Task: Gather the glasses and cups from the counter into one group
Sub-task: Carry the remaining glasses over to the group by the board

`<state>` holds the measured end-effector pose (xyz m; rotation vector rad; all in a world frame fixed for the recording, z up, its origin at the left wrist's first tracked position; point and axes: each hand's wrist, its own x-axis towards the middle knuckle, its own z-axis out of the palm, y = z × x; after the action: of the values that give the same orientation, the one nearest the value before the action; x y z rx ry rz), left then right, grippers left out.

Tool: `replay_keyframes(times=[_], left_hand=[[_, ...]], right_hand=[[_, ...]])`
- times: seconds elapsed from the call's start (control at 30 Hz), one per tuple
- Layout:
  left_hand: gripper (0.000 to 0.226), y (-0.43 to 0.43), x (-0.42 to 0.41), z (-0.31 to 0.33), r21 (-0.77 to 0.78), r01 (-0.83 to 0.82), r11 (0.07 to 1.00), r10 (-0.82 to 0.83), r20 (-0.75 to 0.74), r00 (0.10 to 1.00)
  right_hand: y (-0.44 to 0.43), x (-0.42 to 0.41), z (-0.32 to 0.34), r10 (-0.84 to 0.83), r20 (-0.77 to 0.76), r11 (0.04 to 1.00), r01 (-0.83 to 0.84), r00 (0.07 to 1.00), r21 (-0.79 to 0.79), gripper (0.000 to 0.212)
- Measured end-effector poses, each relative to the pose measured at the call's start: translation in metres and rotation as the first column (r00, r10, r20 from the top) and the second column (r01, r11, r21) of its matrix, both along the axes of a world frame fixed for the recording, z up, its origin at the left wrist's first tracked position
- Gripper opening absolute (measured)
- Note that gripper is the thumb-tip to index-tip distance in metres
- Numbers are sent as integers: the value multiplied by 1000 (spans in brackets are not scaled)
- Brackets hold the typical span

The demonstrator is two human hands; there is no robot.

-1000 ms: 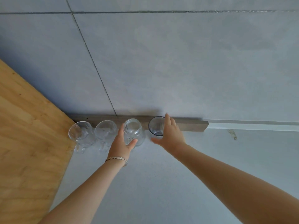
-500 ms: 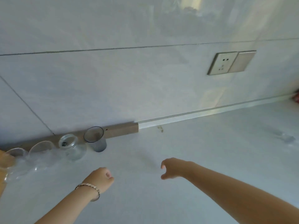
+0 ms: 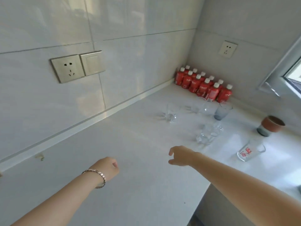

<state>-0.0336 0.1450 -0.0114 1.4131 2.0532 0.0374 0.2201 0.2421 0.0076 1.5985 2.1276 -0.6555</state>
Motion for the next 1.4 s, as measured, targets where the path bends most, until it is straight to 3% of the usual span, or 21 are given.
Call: replay_keyframes(times=[0.13,0.23,0.33,0.47,0.7,0.87,1.0,1.1,1.2,1.3,1.4], left_hand=[[23,65,77,-6,-21,10,1000,-9,45,999],[11,146,159,-19,-63,-53,997,55,38,998],[10,154,174,-26,-74,-48,996,51,40,998],[9,160,185,-29,-66,-59,996,59,0,998],[15,190,201,-34,-130,-179,975,174,-44,984],[55,246,207,-31,-63,-214,975,209,-83,974],[84,314,213,-26,153,-289,945,287,37,957],[114,348,218,-34,140,-295,945,288,66,955],[106,361,221,-45,129,-335,933,325,92,941],[80,355,223,-45,245,-395,885,387,80,918],[70,325,223,-41,297,-426,855,404,135,905]], right_hand=[[65,86,-1,-120,-83,970,134,989,205,41],[163,171,-12,-172,-128,936,203,977,288,48],[172,185,-15,-303,-96,914,318,948,253,71],[173,188,-32,-398,-107,913,405,911,55,97],[186,198,-49,-285,-206,955,297,936,28,86],[203,204,-36,-209,-319,973,229,924,26,87],[222,201,-22,-117,-409,980,171,905,98,84],[234,199,-14,-53,-426,980,129,903,153,82],[241,198,-12,2,-422,980,82,907,179,83],[240,195,-14,42,-412,982,38,910,184,85],[234,188,-17,70,-403,986,-3,912,164,85]])
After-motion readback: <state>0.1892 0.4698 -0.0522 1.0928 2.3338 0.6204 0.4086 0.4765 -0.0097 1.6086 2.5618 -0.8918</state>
